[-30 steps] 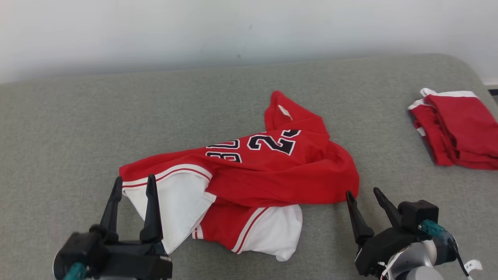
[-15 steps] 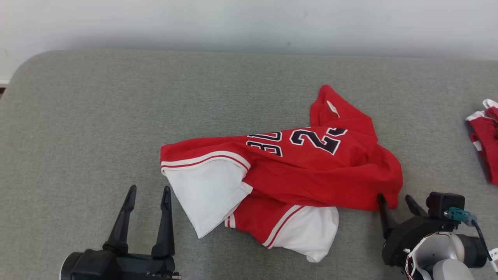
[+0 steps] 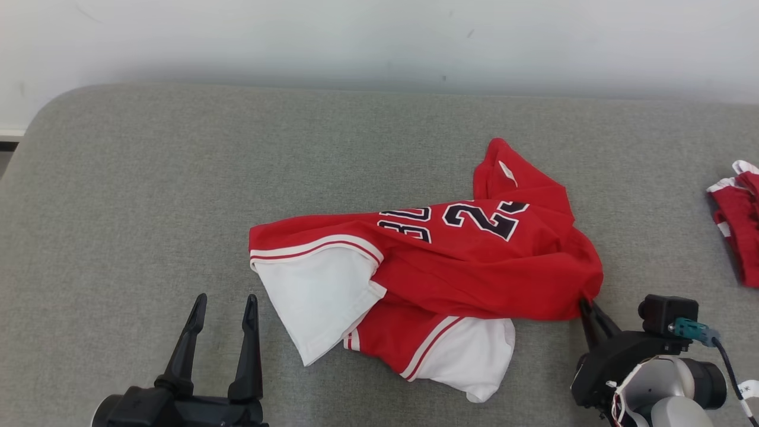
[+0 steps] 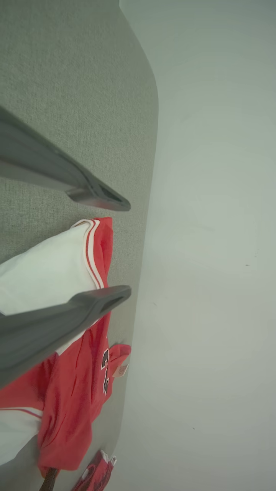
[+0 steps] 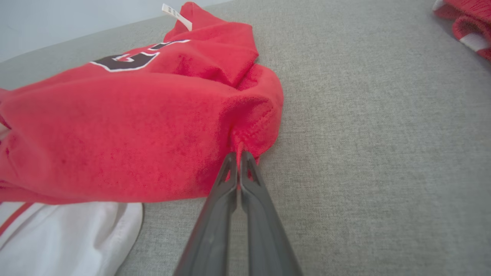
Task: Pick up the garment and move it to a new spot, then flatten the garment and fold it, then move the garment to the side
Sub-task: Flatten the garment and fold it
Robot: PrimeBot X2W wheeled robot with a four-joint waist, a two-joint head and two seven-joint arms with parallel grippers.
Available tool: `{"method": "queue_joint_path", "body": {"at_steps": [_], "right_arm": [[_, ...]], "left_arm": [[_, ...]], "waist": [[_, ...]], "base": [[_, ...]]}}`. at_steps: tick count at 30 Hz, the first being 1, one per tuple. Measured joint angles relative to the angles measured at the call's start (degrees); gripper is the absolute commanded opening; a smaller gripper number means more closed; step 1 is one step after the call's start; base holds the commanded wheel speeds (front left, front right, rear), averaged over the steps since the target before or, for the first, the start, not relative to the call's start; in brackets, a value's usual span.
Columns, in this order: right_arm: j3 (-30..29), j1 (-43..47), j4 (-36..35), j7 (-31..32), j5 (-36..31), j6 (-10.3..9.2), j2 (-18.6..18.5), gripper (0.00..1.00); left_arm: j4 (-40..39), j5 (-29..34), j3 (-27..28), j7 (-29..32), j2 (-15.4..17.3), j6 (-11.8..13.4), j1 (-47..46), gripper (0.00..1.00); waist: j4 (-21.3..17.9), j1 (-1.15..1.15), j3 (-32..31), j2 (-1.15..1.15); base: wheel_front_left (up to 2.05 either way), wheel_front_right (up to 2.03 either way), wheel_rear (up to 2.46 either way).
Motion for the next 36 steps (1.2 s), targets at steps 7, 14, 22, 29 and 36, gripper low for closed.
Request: {"method": "queue_joint_path", "body": {"at_steps": [7, 14, 22, 29, 36], "right_arm": [[-1.6, 2.5, -6.4, -0.9, 1.8, 0.0, 0.0, 0.0], [-2.1, 9.6, -23.1, 2.9, 6.6, 0.0, 0.0, 0.0], [-5.9, 13.0, -40.4, 10.6, 10.0, 0.0, -0.1, 0.0], [-9.8, 15.7, -48.2, 16.4, 11.4, 0.0, -0.1, 0.0], [-9.0, 8.4, -39.4, 20.0, 8.6, 0.0, -0.1, 0.0]], "left_arm": [[0.1, -0.8, 0.5, 0.0, 0.0, -0.4, 0.1, 1.0], [-0.2, -2.2, 1.1, 0.0, -0.1, -0.4, 0.8, 1.0], [-0.4, -2.3, 1.0, 0.0, -0.1, -0.2, 0.9, 1.0], [-0.5, -2.7, 0.6, 0.0, -0.1, 0.1, 0.9, 1.0], [-0.5, -3.5, 0.0, 0.0, -0.1, 0.5, 0.7, 1.0]], "waist": [[-1.4, 0.0, -0.9, 0.0], [-1.9, 0.0, -1.6, 0.0], [-2.2, 0.0, -1.5, 0.0], [-1.1, 0.0, -1.6, 0.0], [-0.3, 0.0, -1.1, 0.0]], "base": [[0.0, 0.0, 0.0], [0.0, 0.0, 0.0], [0.0, 0.0, 0.0], [0.0, 0.0, 0.0], [0.0, 0.0, 0.0]]}}
